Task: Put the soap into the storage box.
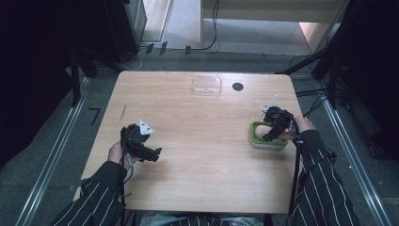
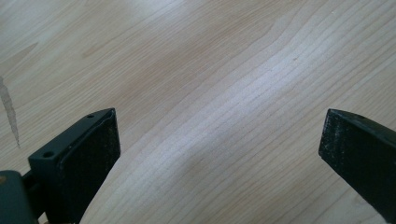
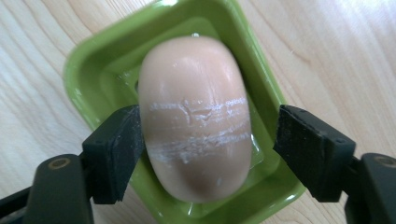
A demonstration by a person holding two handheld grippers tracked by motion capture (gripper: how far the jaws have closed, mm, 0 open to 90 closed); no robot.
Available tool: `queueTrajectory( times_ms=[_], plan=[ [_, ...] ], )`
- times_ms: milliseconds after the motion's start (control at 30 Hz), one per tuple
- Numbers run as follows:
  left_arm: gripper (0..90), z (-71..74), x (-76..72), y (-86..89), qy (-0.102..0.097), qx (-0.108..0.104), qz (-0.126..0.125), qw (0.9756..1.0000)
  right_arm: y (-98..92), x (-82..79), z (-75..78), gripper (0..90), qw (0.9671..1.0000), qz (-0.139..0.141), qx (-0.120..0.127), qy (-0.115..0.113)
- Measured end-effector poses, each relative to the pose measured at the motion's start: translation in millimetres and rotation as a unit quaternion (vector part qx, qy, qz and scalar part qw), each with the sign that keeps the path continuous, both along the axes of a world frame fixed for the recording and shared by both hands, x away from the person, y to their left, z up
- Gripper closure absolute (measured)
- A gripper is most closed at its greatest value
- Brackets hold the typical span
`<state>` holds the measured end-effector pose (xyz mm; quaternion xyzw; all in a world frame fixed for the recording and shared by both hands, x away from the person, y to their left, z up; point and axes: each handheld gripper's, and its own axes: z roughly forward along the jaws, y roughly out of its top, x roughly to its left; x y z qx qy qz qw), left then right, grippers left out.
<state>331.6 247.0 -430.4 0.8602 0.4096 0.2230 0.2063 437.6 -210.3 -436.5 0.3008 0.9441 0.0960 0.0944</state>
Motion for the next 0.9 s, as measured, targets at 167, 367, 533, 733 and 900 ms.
queueTrajectory(
  times_ms=[167,367,533,733,900],
  plan=[
    [0.0,0.1,0.0,-0.1,0.000,0.000,0.000,1.0000,3.2,-6.1,11.7,18.7,0.9998,-0.008,0.019,-0.001],
    [0.0,0.4,-0.2,-0.5,-0.002,0.000,0.001,1.0000,14.4,-13.6,21.3,13.3,0.9991,-0.034,0.027,0.001],
    [0.0,0.7,-0.2,-0.8,-0.001,0.001,0.000,1.0000,24.8,-19.5,27.3,11.3,0.9980,-0.050,0.037,-0.011],
    [0.0,0.6,0.0,-0.7,-0.001,0.000,0.000,1.0000,45.6,-31.4,30.8,9.7,0.9978,-0.051,0.039,-0.018],
    [0.0,0.6,-0.2,-0.4,-0.003,-0.001,0.000,1.0000,63.9,-45.8,30.2,9.7,0.9987,-0.033,0.034,-0.018]
  ],
)
